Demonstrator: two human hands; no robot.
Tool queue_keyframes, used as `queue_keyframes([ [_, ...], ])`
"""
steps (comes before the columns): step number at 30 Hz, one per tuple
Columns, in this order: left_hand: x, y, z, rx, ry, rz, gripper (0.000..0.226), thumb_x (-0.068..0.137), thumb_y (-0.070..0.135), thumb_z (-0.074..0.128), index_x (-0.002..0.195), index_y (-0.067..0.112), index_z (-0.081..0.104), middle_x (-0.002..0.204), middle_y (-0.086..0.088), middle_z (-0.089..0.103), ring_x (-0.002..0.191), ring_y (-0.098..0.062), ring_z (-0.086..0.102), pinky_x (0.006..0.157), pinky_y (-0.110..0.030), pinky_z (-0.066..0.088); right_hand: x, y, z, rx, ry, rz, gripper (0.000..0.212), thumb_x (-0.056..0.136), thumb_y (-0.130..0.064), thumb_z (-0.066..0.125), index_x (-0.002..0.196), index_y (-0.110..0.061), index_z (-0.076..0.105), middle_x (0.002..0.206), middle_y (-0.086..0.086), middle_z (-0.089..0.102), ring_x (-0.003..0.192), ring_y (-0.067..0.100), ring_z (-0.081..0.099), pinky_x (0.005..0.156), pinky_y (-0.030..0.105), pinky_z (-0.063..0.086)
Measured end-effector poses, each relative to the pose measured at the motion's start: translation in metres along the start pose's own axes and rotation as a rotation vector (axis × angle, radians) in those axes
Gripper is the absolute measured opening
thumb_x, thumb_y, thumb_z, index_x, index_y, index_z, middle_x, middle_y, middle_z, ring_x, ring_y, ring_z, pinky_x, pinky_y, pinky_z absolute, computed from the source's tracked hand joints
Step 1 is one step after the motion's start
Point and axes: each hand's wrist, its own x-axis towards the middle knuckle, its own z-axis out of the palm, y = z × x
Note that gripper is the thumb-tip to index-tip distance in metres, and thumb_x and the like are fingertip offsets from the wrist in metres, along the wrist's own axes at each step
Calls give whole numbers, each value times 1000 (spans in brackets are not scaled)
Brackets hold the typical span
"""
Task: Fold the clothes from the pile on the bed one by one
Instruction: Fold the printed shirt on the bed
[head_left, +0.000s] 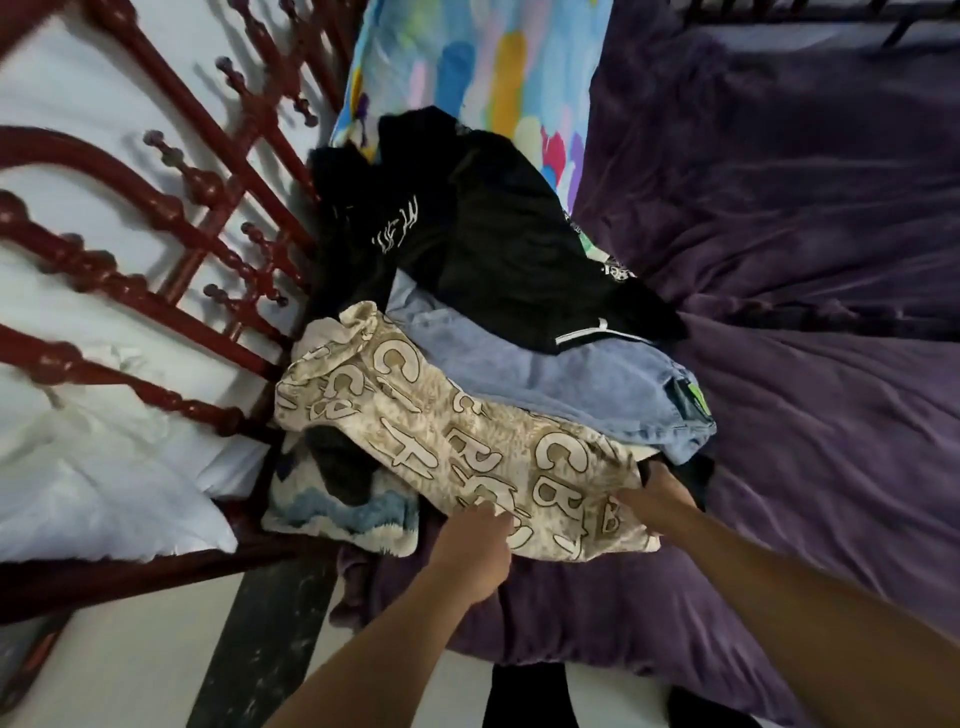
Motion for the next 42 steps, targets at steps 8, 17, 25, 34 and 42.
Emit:
queue_keyframes([
  [8,25,-26,13,213,57,104,39,94,41,46,127,23,53,132,-3,48,127,-27,38,104,-46,28,-31,-51,5,635,90,-66,48,88,-16,62,133,-30,52,116,0,59,87,23,66,76,35,54],
  [17,18,-8,-113,-572,483,29,13,93,4,50,94,1,62,83,-11,63,75,-23,56,61,-27,32,-101,-74,-101,1035,-44,-291,40,82,17,38,101,0,69,71,11,64,60,18,58,50,23,50],
  [25,-62,7,-233,-497,816,139,9,94,15,55,87,20,59,75,8,58,67,-7,53,59,-22,39,-226,-86,-184,-53,621,-647,10,74,-14,61,67,-16,68,67,-1,63,76,18,62,65,32,47],
  [34,-145,65,-219,-404,850,164,19,85,28,66,73,22,51,69,5,54,67,-18,54,59,-34,42,-353,-112,-215,243,565,-799,34,90,-19,51,56,-14,45,58,2,44,55,17,40,54,31,35],
  [42,-195,96,-212,-630,822,460,38,96,33,50,59,23,47,57,2,51,58,-20,51,58,-41,38,-408,-141,-222,969,332,-752,10,90,-14,56,84,-7,61,67,8,59,54,18,58,43,22,49],
])
